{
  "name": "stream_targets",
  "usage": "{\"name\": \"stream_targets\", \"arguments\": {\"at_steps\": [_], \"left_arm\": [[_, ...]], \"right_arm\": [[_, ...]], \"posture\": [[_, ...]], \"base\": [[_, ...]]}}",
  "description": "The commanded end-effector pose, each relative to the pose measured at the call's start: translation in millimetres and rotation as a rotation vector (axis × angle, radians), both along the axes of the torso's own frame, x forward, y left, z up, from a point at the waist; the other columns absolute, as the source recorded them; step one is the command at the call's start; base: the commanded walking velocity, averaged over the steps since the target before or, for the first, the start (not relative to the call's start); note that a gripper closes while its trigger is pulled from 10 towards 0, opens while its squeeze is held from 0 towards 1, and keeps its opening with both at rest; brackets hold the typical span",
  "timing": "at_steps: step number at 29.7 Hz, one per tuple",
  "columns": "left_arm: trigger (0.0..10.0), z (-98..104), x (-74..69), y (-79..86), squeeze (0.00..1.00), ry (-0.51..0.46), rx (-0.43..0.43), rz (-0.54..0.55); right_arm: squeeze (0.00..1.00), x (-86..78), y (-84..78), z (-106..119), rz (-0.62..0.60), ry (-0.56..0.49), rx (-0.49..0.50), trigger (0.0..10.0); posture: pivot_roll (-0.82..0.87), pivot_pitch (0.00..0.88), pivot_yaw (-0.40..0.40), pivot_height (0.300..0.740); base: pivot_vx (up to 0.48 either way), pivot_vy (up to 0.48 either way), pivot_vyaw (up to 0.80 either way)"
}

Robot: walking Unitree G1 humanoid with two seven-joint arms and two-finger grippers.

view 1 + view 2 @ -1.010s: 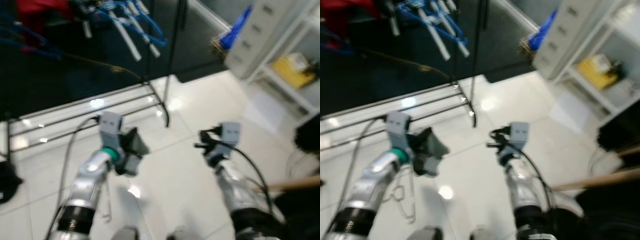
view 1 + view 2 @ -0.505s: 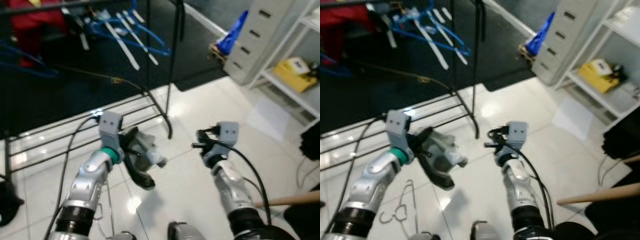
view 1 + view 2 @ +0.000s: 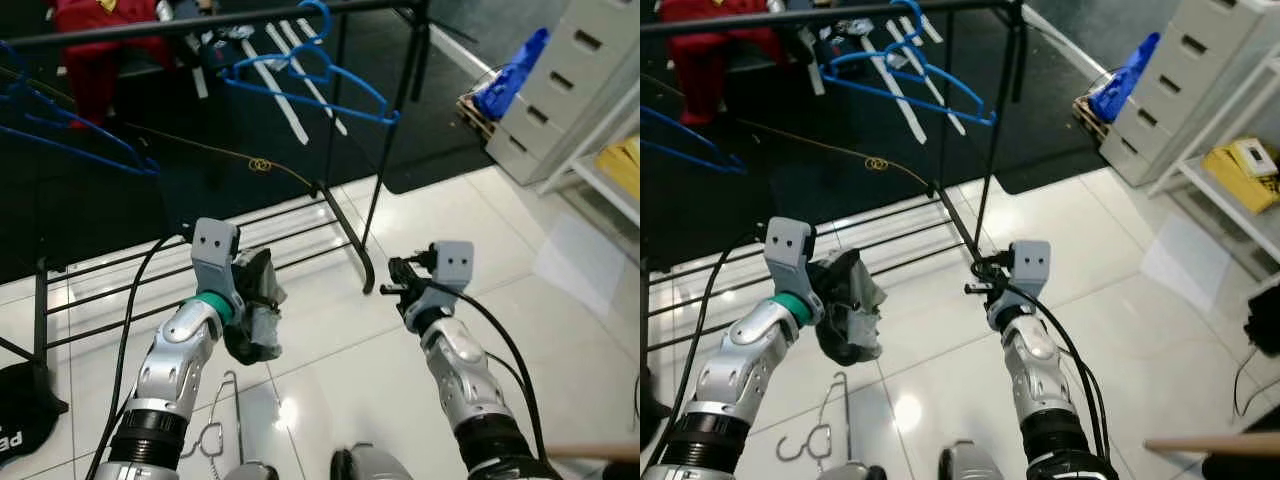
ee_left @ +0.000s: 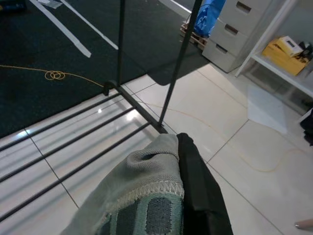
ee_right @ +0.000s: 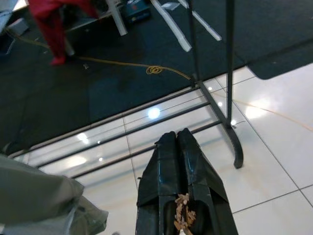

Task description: Hang hanger

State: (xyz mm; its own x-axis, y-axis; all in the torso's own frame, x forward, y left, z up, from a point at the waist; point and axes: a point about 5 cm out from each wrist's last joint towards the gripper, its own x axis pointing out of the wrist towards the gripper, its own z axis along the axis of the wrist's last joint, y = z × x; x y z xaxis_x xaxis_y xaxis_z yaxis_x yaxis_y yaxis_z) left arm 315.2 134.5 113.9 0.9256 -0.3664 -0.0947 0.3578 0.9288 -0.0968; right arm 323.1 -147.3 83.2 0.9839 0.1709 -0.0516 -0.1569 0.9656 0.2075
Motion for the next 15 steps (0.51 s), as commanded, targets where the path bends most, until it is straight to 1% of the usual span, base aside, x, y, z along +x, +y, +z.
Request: {"name": "stream_targets", "arguments": {"at_steps": [1,6,15], "left_arm": [[10.0,-3.4,-1.9,-5.3,0.0,0.013,-0.007,-0.02],[10.0,-2.4,-1.5,-4.1,0.0,0.009,-0.013,-0.007],[10.0,-1.6,-0.7,-3.5,0.0,0.0,-0.01,0.006]], "right_arm": [[0.0,-3.9,-6.0,-7.2,-0.018,0.029,0.002,10.0],[0.0,-4.2,-5.6,-7.3,-0.017,0.029,0.003,10.0],[0.0,-4.1,-8.4,-7.3,-0.021,0.031,-0.002,10.0]], "posture": [[-0.04,0.067,0.034,0.74],[-0.04,0.071,0.036,0.74],[-0.04,0.082,0.036,0.74]], "base": [[0.352,0.0,0.0],[0.33,0.0,0.0],[0.0,0.0,0.0]]}}
